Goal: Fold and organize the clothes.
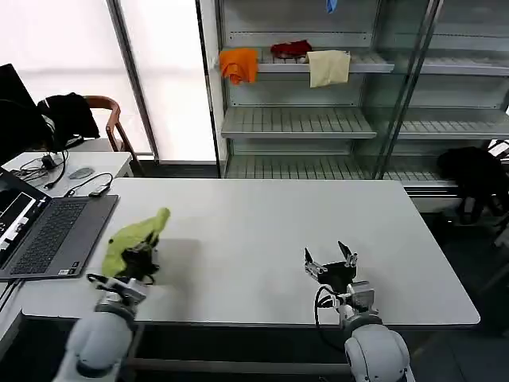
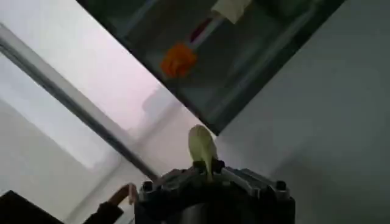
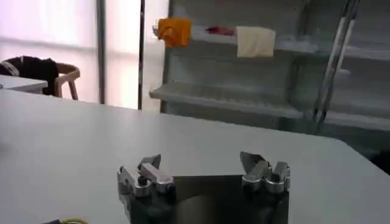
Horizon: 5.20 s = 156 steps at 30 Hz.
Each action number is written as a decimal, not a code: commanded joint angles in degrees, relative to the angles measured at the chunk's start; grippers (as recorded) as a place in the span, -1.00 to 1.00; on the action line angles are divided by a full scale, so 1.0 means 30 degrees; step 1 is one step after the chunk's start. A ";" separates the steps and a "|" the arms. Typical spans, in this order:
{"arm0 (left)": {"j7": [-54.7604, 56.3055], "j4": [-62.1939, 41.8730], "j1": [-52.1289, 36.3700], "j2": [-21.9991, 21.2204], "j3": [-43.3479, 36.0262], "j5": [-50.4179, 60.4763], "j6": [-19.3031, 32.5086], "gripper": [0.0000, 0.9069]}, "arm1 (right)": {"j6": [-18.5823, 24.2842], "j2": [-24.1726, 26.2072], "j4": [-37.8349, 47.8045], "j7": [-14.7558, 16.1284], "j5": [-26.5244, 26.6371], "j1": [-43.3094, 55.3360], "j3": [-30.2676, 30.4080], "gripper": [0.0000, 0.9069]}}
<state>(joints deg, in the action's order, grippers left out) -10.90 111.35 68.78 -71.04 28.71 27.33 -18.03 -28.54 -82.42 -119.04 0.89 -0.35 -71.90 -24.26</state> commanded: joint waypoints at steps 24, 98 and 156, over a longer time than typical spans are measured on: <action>0.2375 0.0532 -0.3933 -0.0864 -0.3709 -1.7205 -0.0124 1.00 | -0.1589 -0.1195 0.1189 -0.0891 0.3476 0.1806 0.1974 1.00; 0.2640 -0.0867 -0.1500 -0.0824 0.0267 -1.5638 0.2045 1.00 | -0.1517 0.1337 0.2810 -0.1438 0.6907 0.2588 0.1287 1.00; 0.1766 0.1893 0.1657 -0.0658 0.1946 -1.7381 -0.0361 1.00 | -0.0852 0.4979 0.2355 0.1107 0.4803 0.1807 -0.4169 1.00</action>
<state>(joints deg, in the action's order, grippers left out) -6.07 115.98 72.66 -73.20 34.87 -27.07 -19.85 -30.80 -67.72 -111.78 3.89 13.91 -65.38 -35.44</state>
